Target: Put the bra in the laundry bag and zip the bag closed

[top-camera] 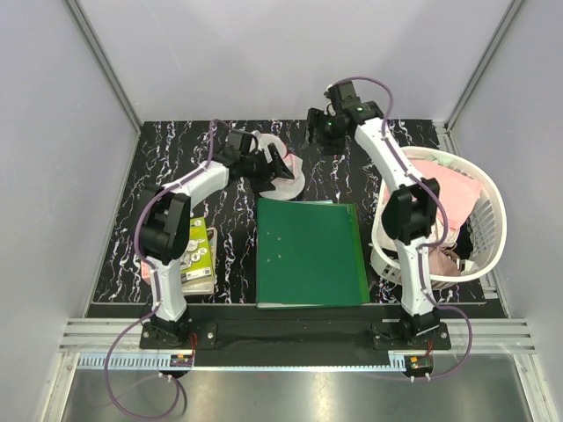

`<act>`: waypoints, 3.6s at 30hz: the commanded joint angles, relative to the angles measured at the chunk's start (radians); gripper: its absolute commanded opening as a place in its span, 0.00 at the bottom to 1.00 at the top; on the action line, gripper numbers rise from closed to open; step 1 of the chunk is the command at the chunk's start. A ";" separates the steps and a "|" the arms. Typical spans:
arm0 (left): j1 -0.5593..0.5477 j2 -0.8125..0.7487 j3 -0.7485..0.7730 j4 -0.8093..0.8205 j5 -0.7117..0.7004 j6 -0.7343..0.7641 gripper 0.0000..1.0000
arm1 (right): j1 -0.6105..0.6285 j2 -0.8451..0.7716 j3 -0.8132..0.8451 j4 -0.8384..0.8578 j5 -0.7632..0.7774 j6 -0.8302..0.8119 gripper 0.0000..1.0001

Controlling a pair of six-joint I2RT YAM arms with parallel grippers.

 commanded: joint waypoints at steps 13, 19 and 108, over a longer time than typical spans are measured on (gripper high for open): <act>0.211 0.100 0.301 -0.256 -0.015 0.290 0.80 | 0.073 0.245 0.203 -0.091 0.023 0.073 0.72; 0.208 0.153 0.318 -0.260 -0.001 0.275 0.68 | 0.093 0.328 0.302 -0.093 0.024 0.058 0.63; 0.233 -0.599 -0.271 -0.245 -0.049 0.437 0.53 | -0.456 -0.620 -0.704 -0.022 0.311 -0.022 0.50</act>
